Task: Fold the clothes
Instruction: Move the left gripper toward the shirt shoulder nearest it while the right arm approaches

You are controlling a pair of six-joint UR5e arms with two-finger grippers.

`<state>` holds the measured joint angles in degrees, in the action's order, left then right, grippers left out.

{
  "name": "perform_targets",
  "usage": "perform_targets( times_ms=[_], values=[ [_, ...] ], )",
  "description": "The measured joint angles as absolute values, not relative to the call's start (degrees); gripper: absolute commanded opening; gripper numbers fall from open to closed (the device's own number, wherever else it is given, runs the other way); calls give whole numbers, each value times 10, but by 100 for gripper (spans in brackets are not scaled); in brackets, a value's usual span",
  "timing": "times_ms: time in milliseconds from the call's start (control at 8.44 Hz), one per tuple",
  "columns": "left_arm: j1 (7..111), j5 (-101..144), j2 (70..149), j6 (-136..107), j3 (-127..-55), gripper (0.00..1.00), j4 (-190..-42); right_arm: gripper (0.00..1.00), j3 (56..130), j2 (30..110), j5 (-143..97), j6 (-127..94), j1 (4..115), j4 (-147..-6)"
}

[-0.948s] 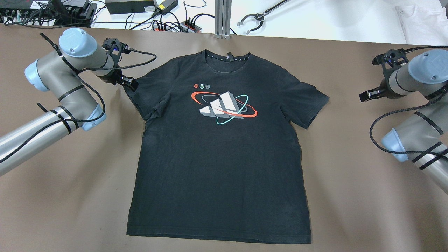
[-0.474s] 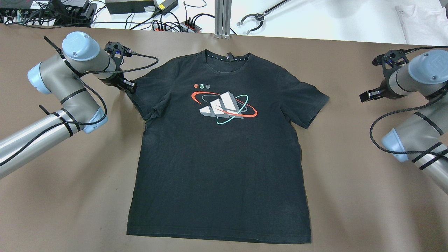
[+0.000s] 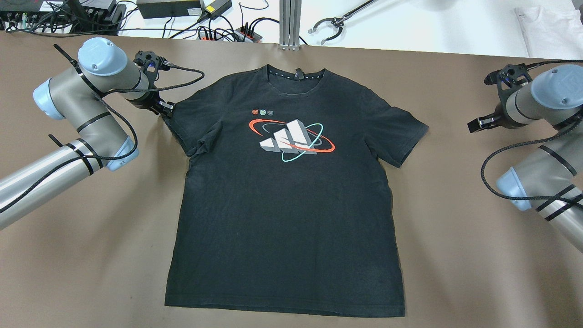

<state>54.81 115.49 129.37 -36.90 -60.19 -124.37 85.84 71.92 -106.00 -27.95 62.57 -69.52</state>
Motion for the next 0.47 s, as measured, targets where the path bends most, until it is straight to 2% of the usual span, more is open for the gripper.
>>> perform_targets(
  times_ms=[119,474],
  values=[
    [548,1155,1294,-369,-602,0,-1244,94,859,719,-1060,-279,625,-695],
    [549,1154,1293,-368,-602,0,-1244,94,859,720,-1059,-280,623,-695]
  ],
)
